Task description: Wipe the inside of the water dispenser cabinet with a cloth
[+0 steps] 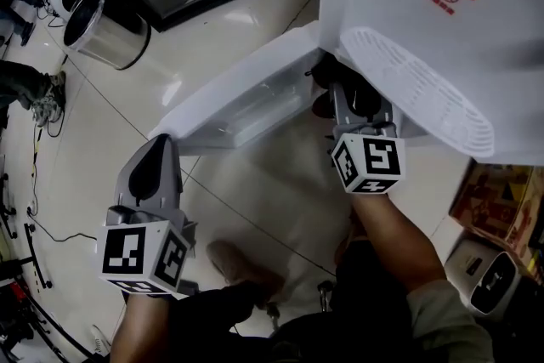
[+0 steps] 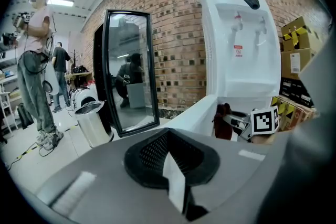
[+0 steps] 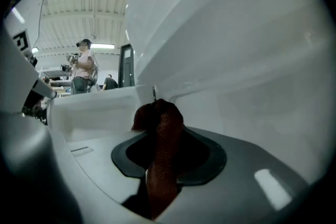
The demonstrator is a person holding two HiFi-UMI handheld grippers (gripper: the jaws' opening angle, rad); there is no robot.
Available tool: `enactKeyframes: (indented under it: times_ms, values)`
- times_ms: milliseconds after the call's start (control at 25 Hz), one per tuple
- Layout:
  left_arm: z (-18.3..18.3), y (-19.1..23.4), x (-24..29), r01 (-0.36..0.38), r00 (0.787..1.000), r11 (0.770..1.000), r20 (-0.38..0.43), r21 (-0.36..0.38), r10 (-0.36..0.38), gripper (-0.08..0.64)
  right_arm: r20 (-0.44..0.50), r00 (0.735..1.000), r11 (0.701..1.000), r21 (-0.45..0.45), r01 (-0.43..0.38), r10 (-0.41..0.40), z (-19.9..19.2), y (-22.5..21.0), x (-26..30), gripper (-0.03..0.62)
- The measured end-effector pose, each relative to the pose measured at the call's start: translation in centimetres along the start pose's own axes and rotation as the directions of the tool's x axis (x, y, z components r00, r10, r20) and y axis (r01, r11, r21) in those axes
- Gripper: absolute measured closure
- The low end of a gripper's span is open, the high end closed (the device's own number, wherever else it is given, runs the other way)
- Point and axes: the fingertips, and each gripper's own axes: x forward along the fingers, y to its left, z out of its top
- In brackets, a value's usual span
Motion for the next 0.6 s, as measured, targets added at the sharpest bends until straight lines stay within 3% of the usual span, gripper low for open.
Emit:
enactKeyframes:
  times_ms: [280,600]
  values:
    - [0.4,0.8,0.8,0.030,0.999,0.999,0.012,-0.015,-0.030,0.562,-0.045,0.999,0.993,-0.117,0.018,-0.024,-4.2,-0.3,0.9,0.459]
    - [0.5,1.2,1.1,0.068,0.997,0.998,0.024,-0.018,-0.068,0.561,-0.280,0.955,0.979,-0.198,0.047,-0.102,-13.3,-2.2,1.5,0.459]
